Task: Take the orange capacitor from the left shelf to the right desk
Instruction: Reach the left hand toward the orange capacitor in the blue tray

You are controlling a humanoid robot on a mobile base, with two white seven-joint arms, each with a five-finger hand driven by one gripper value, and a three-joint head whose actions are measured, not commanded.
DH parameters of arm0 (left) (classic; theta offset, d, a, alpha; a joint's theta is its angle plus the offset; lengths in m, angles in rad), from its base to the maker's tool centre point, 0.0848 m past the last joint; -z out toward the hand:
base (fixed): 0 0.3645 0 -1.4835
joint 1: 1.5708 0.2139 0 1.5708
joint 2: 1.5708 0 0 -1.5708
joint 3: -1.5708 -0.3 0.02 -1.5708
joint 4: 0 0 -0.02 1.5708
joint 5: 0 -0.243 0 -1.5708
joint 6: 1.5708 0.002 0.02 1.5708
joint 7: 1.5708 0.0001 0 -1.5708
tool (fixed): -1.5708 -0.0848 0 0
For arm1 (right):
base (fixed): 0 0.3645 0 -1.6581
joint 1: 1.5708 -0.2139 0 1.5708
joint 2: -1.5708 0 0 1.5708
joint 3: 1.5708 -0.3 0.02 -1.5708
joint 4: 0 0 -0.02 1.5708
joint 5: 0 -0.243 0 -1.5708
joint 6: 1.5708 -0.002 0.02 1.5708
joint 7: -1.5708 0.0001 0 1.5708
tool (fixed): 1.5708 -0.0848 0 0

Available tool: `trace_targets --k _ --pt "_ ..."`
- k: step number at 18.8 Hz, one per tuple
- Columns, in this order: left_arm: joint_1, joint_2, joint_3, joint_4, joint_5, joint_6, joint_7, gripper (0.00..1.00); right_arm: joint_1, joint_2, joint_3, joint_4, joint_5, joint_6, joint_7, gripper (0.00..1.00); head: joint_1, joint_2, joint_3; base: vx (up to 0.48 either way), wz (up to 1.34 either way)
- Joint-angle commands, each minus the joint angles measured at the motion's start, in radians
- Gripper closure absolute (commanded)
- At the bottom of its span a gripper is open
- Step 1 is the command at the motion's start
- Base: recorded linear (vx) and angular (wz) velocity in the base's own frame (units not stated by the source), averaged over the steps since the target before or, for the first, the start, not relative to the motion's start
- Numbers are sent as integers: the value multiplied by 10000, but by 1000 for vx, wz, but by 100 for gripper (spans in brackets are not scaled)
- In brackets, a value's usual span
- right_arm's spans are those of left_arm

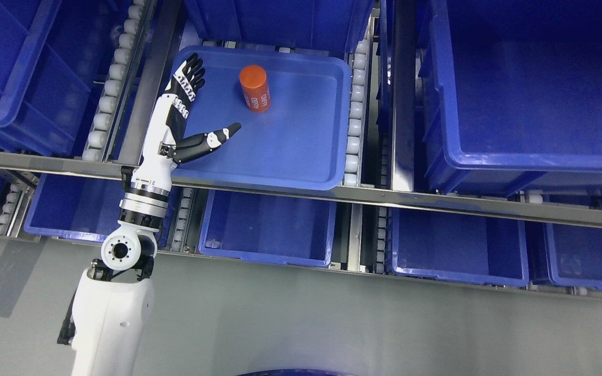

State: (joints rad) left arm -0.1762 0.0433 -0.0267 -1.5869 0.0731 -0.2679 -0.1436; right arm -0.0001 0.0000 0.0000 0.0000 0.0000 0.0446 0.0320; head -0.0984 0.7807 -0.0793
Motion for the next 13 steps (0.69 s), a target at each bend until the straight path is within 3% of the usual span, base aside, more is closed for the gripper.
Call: trace_targets --k 1,5,13 --pt "288 -258 -299 -69 -86 55 285 0 -15 -175 -107 -337 0 -2 2 0 0 0 0 120 -14" --pt "-123 -258 -346 434 -1234 148 209 0 -15 -175 -107 -337 0 -1 2 0 0 0 0 102 -27" --pt "-1596 -258 -898 2215 -1559 622 86 2 -15 -175 -107 -337 0 -1 2 0 0 0 0 42 0"
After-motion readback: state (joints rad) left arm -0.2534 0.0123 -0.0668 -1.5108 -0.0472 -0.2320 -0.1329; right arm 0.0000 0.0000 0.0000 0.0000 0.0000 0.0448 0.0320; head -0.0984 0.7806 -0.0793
